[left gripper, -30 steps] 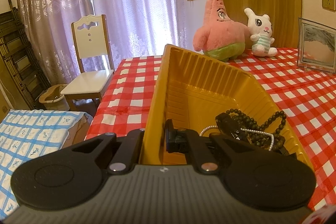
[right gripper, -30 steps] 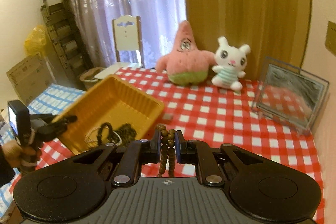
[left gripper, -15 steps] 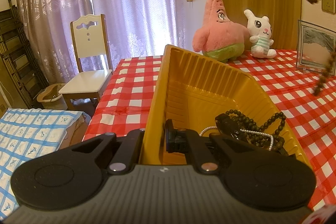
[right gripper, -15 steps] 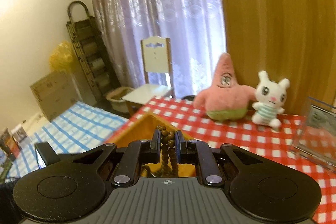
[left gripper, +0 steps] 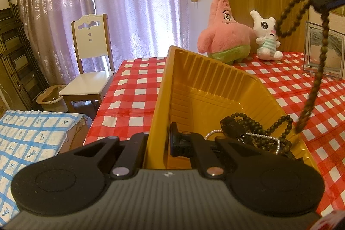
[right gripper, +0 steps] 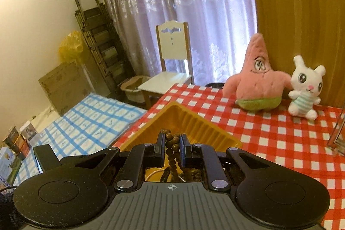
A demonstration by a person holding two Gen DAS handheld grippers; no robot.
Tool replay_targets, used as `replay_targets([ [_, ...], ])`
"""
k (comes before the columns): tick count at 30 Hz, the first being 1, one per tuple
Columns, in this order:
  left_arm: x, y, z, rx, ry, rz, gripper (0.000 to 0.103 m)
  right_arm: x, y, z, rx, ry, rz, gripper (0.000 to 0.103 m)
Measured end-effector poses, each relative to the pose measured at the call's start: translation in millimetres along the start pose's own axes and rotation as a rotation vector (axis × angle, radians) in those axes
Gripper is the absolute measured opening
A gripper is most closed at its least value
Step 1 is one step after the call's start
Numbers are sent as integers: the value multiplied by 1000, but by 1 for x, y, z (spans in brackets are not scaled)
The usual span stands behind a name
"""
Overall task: Organize jewelry
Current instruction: 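Lift the brown bead strand and lower it into the orange tray, then open the right gripper to release the bead strand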
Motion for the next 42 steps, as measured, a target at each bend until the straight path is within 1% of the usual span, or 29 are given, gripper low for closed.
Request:
replay_targets([
  [4,0,1,0,1,1,-2,4,-9,6,11,-15,-18,12,13],
  [13,3,1,0,1,6,-8,4,-40,-1,37,9,-89,22,13],
  [17,1,2,-3,2,8,-12,4,-44,5,46,2,-101,53,13],
  [20,0,2,-4,3,10,-14,4,-36,25,56,-54,-84,88,13],
  [26,-3,2,-6,8,17,-18,3,-8,71,67,-173,-24,157,13],
  [30,-3,3,-5,7,18,-18,3,5,83,67,-205,-5,174,13],
  [33,-4,2,-6,6,19,-20,3,7,82,69,-202,-15,196,13],
  [36,-7,3,-6,5,19,-20,3,2,79,72,-183,-35,205,13],
  [42,-11,6,-5,1,17,-23,4,-12,69,80,-115,-90,271,13],
])
Point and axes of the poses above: each gripper's, at about its wrist camera, not at the fingertips, and z roughly the way its jaws point, x to its right, y to its underside, the point moved 9 cm from there along z, roughly the way its jaws point, and after that the axes turned 12 degrees about x, right-handed, at the moved point
